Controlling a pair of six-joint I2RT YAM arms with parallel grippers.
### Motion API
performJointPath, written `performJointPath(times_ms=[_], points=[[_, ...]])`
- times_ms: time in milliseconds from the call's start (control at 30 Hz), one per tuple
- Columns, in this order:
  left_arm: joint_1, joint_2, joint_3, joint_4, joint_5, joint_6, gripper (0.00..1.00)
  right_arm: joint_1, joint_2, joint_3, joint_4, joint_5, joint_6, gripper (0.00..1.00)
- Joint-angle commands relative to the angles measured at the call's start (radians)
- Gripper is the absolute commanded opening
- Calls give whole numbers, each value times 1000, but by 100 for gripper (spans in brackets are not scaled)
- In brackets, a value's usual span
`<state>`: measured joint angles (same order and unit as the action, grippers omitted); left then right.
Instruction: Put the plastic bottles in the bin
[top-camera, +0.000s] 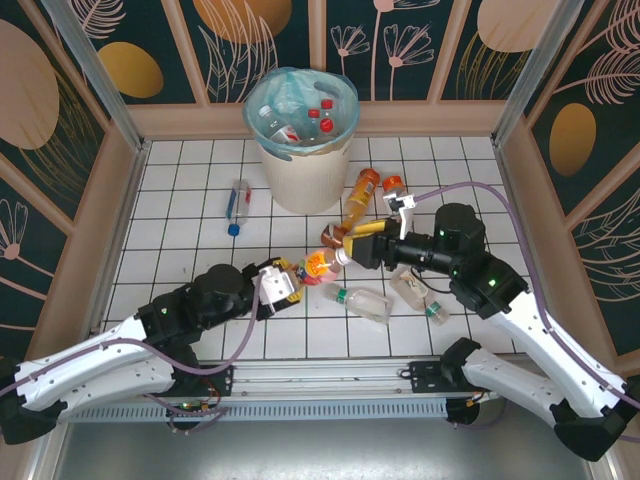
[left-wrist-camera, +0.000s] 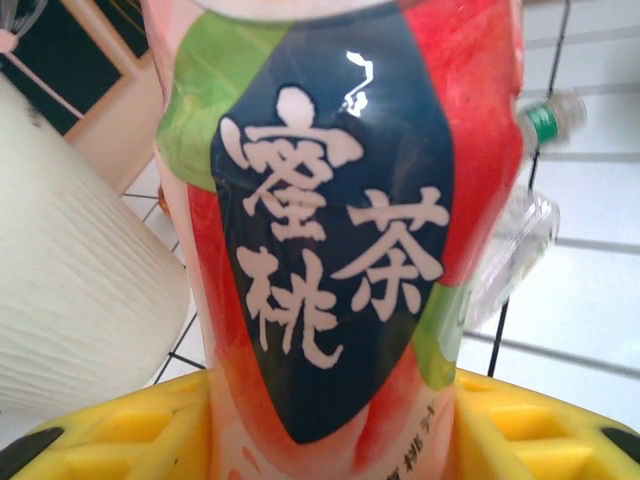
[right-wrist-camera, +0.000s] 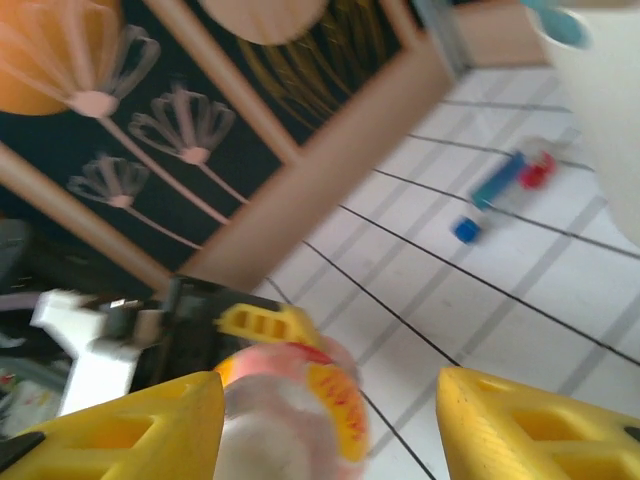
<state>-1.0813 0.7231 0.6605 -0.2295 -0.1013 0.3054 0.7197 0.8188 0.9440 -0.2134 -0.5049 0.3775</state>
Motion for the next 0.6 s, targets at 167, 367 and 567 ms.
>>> performJointPath(times_ms=[167,367,567], points=[[-5,-17,6,104,-35,-159,45,76,35,6,301,-63,-13,62],[-6,-33,14,122,-13,-162,45,107,82,18,253,7,-43,62],[-6,-24,28,114,-16,-164,45,143,116,19,286,5,-50,53]])
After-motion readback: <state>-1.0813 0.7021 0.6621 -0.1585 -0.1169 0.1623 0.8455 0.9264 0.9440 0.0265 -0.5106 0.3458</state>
